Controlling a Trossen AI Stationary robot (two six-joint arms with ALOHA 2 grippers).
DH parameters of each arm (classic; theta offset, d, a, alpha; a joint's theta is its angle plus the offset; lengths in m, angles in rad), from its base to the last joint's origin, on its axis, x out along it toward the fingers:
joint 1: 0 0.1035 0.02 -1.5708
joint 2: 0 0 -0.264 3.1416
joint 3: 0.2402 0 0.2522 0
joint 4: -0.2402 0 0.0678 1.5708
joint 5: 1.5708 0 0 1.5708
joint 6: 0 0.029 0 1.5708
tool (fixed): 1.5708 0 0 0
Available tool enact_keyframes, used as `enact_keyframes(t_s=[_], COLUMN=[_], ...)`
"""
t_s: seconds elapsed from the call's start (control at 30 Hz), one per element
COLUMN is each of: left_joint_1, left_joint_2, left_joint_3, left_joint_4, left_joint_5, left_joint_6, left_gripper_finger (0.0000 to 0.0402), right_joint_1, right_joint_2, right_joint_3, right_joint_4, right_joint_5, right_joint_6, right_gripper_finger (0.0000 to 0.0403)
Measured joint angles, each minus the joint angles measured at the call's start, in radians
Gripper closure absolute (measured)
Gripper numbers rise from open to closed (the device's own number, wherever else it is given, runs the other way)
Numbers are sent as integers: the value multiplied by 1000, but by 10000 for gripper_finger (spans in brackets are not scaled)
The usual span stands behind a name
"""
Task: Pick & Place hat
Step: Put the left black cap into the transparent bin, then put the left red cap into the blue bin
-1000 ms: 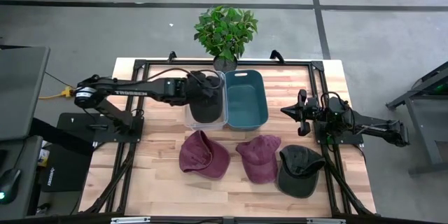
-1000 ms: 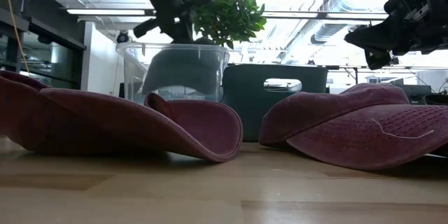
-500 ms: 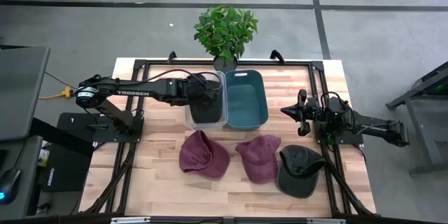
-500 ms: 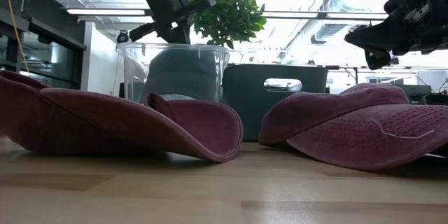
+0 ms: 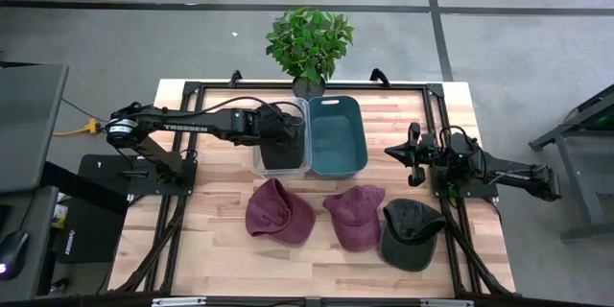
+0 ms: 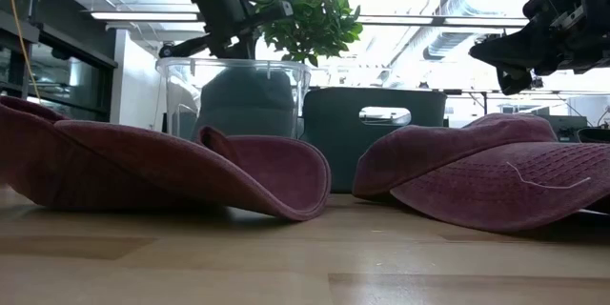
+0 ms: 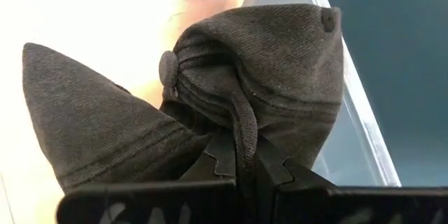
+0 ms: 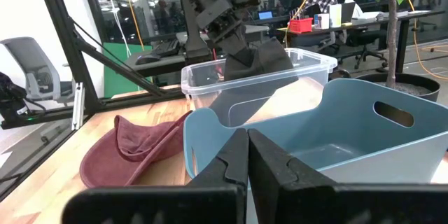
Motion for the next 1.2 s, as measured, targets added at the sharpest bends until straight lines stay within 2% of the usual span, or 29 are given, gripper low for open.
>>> enact_keyframes(t_s=[0.17, 0.3, 0.67, 0.8, 0.97, 1.2], left_joint_1=[0, 0, 0, 0, 0, 0], left_joint_2=[0, 0, 0, -1, -25, -33], left_joint_3=[0, 0, 0, 0, 11, 116], left_joint_4=[0, 0, 2, 3, -12, -113], left_joint_5=[0, -1, -12, -27, -70, -133], left_joint_6=[9, 20, 71, 71, 71, 71], left_gripper_finger=[398, 375, 238, 205, 195, 197], right_joint_1=[0, 0, 0, 0, 0, 0], right_joint_2=[0, 0, 0, 0, 0, 0], right_joint_3=[0, 0, 0, 0, 0, 0], right_joint_4=[0, 0, 1, 1, 1, 1], right_joint_5=[0, 0, 0, 0, 0, 0], right_joint_6=[0, 0, 0, 0, 0, 0], right_gripper_finger=[402, 402, 402, 402, 402, 402])
